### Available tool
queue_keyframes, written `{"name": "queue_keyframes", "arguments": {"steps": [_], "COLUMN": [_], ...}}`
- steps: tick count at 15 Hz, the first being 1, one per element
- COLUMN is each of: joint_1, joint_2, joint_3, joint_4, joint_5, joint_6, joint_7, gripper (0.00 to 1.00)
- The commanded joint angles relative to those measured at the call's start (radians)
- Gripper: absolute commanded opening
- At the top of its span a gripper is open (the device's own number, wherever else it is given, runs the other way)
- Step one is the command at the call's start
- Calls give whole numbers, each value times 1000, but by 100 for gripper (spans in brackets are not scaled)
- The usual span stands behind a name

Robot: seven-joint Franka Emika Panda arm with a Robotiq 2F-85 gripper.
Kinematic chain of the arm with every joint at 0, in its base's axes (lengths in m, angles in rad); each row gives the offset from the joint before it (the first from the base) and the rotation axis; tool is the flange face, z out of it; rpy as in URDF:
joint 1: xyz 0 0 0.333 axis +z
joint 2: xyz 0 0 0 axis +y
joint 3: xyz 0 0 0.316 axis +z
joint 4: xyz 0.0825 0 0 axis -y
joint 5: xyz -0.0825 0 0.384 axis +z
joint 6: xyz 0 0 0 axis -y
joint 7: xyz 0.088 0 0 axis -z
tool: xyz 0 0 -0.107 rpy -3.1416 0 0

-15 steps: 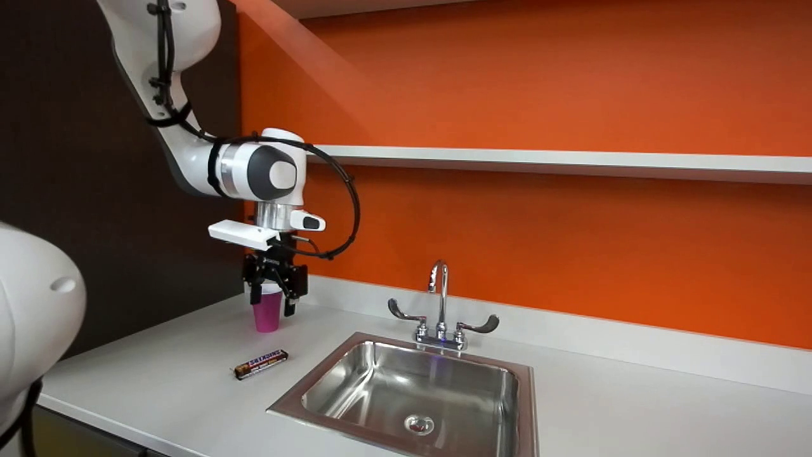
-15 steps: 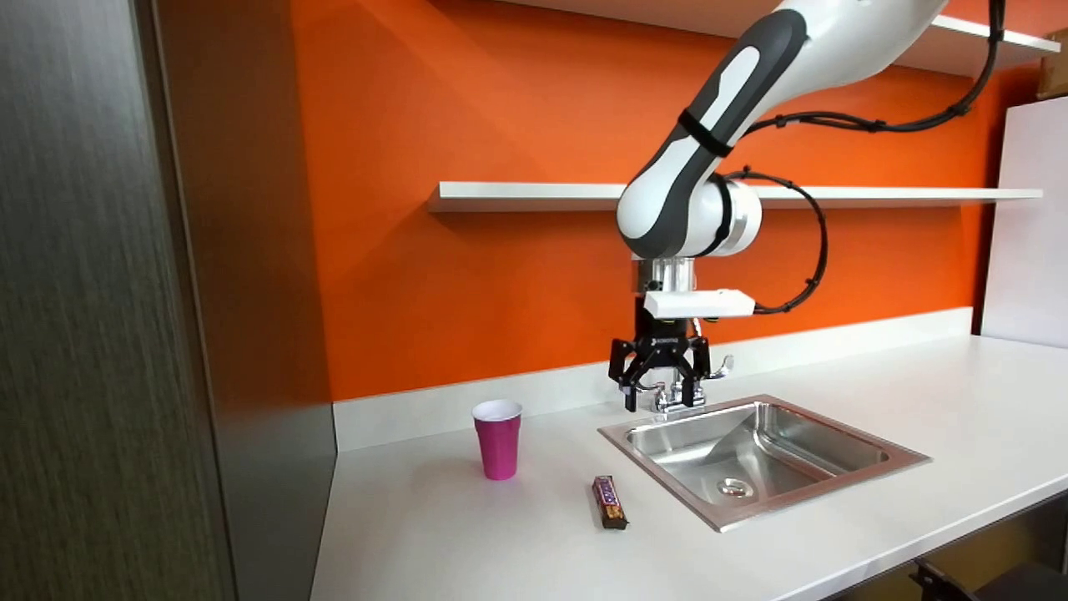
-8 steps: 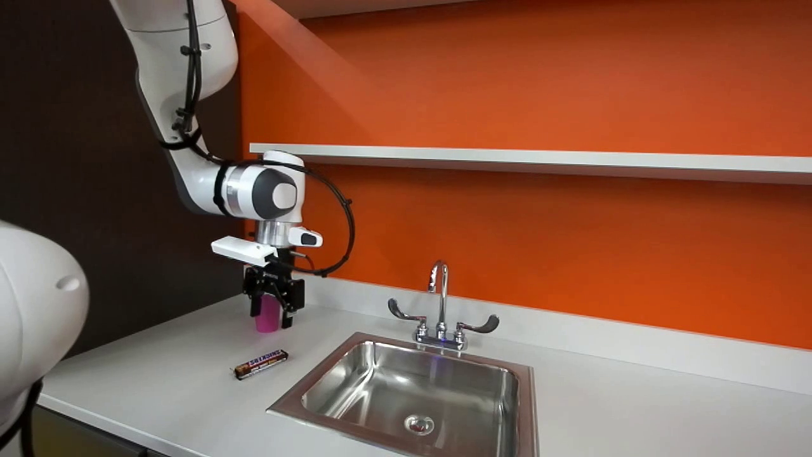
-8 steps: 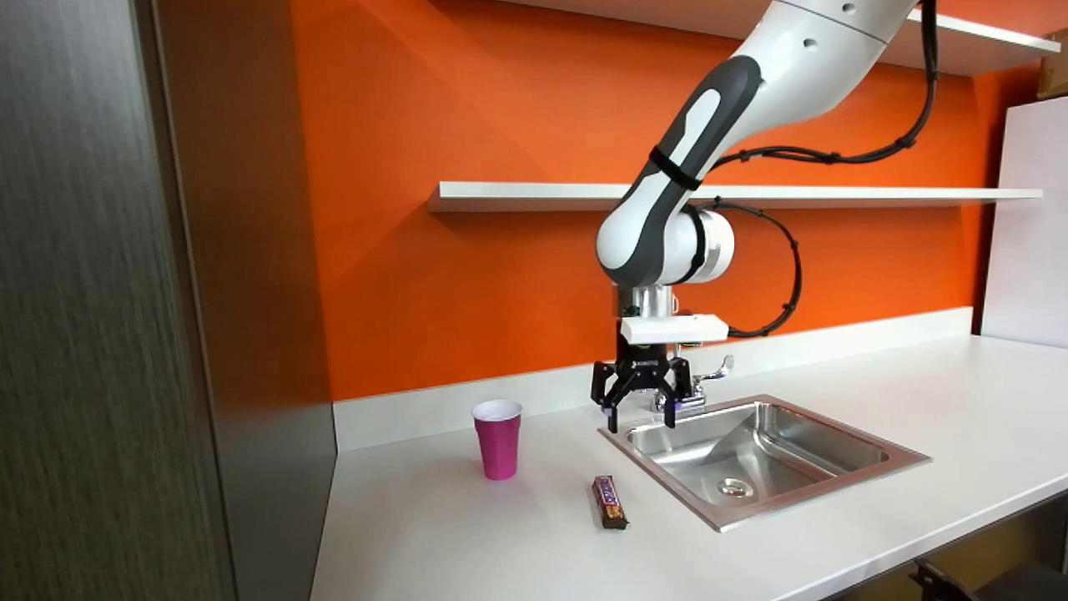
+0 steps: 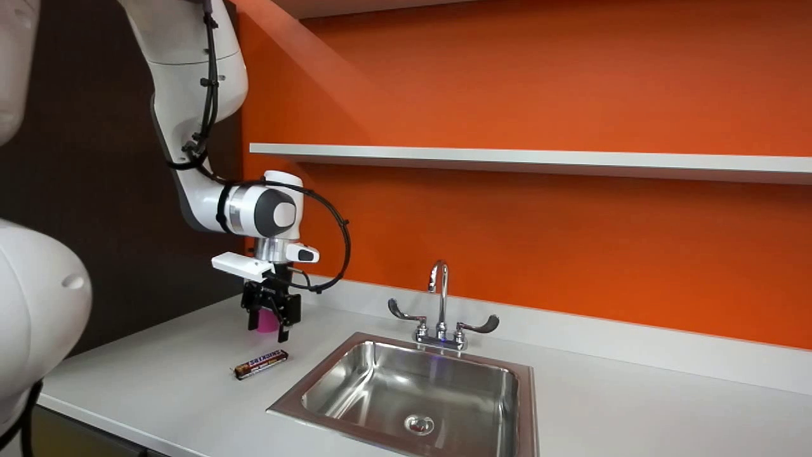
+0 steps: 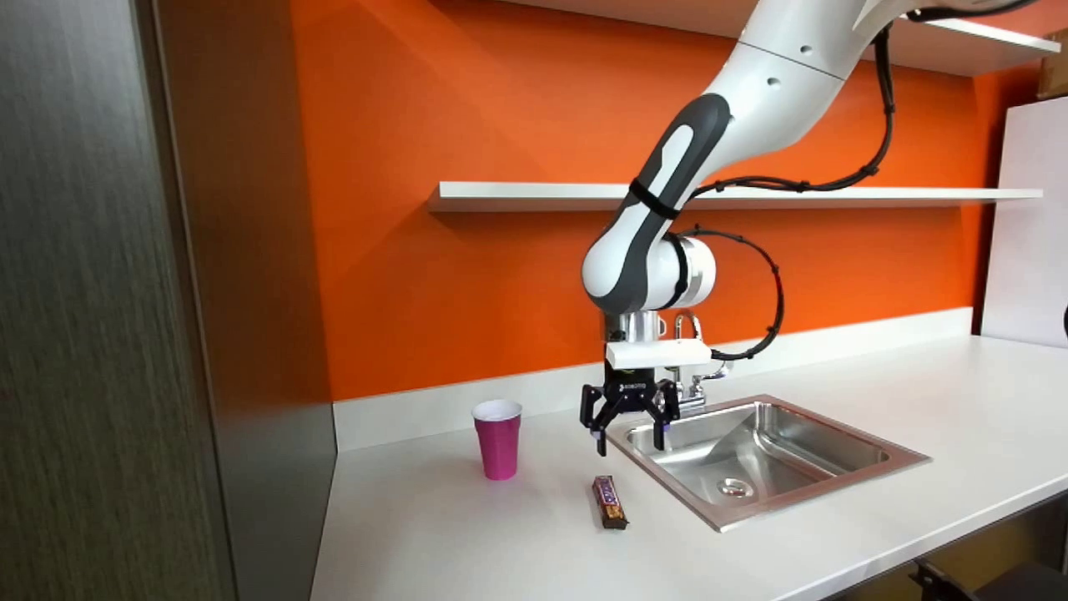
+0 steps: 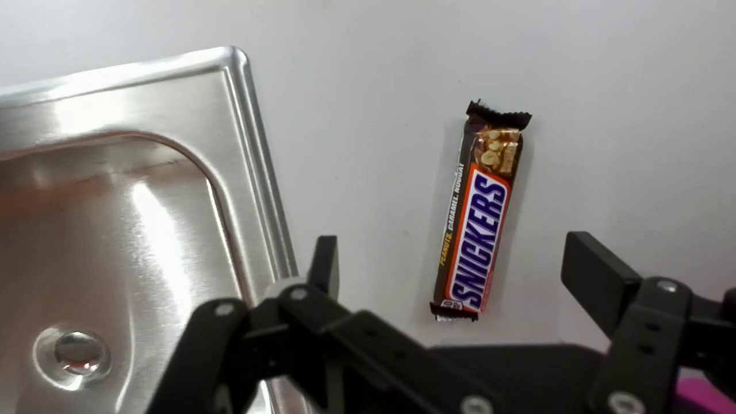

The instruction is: Place the brown packet in the sink.

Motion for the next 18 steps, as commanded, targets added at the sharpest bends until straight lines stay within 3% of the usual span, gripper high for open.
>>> {"name": "queue_keyframes", "arguments": {"steps": [1, 18], "joint_1": [19, 81], "joint_2": [50, 147], "joint_3": [-4, -14], "joint_4": [33, 63], "joint_5": [-18, -36], "joint_6": [14, 41], "joint_7": [42, 58], "gripper": [100, 100]}}
